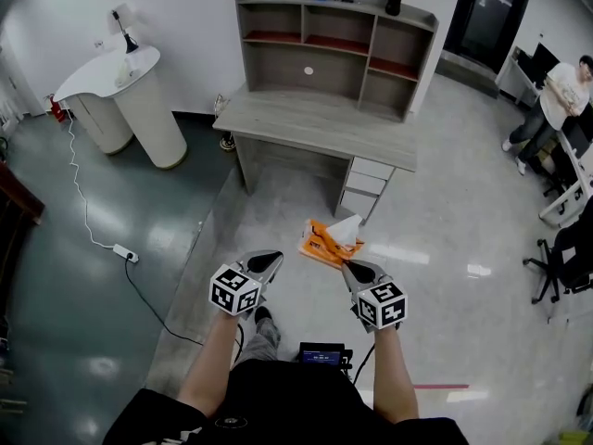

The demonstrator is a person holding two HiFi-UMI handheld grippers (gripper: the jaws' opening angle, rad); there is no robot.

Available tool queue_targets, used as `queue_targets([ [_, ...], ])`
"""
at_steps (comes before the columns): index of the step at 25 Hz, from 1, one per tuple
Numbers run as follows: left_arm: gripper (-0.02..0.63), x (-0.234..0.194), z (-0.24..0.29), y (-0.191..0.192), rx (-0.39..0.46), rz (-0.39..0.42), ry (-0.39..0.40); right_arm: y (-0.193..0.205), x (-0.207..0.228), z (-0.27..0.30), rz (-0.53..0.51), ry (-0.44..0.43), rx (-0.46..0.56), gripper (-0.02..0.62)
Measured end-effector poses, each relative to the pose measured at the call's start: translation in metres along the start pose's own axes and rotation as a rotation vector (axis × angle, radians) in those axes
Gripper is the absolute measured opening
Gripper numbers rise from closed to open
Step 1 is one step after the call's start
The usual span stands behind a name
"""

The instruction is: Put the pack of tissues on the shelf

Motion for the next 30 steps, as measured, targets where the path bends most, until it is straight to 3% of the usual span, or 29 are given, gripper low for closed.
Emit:
queue_targets([
  [30,0.002,-0.196,0.037,-0.062,-0.016,-0.008,0.066,-0.085,0.023,0.172,0.017,0.057,-0.033,0.005],
])
Point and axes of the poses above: the fingertips, and each gripper's own axes: z forward along the fingers, x to its right, y out of its underside, the point moved 8 cm from there along -z, backward along the fingers, and after that the axes turned 12 degrees about y, right-handed, at the moved point
